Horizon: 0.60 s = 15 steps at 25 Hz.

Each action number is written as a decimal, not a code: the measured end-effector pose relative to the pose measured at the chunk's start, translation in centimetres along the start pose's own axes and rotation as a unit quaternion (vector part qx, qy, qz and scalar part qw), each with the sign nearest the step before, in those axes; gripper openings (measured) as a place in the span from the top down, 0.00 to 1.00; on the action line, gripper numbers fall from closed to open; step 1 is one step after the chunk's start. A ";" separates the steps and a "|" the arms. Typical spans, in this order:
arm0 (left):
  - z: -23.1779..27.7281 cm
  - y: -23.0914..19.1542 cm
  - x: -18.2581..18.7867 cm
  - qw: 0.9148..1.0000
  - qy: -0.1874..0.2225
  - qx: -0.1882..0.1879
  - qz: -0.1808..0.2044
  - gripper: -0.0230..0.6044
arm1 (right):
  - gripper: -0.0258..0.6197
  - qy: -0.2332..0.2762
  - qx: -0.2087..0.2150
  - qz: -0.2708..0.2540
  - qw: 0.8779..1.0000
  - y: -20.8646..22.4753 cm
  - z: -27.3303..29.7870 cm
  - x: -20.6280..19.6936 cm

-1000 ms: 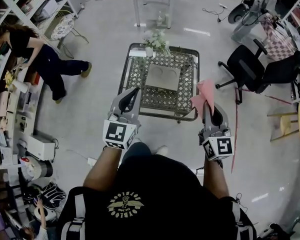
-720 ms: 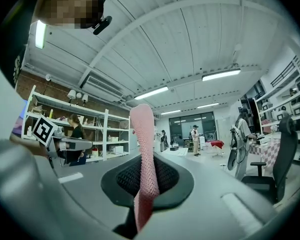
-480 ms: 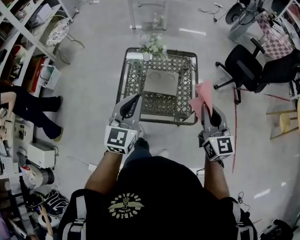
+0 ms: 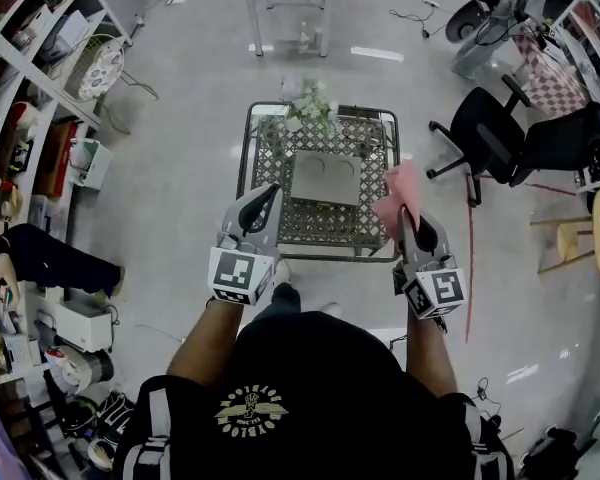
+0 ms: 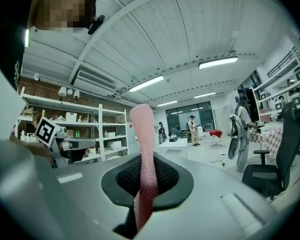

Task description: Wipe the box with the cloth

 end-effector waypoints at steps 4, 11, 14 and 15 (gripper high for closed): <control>2.3 -2.9 -0.1 1.000 0.003 -0.005 -0.003 0.96 | 0.93 -0.005 -0.005 -0.002 1.000 -0.1 3.7 0.0; 5.3 -9.0 -1.0 1.000 -0.002 -0.018 -0.021 0.96 | 0.93 -0.024 -0.003 -0.011 1.000 -2.4 10.3 0.4; 6.5 -11.1 -1.0 0.999 -0.003 -0.026 -0.032 0.96 | 0.93 -0.028 -0.007 -0.012 1.000 -2.9 12.5 0.7; 6.9 -11.6 -1.0 0.999 -0.005 -0.030 -0.036 0.96 | 0.93 -0.029 -0.009 -0.013 0.999 -3.0 13.2 0.7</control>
Point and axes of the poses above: the fingertips, and each gripper's own axes: z forward along the fingers, y to its right, x out of its top, the point moved 1 cm from there along -z, backward along the fingers, and after that the axes turned 5 degrees about x, right-handed, at the moved point
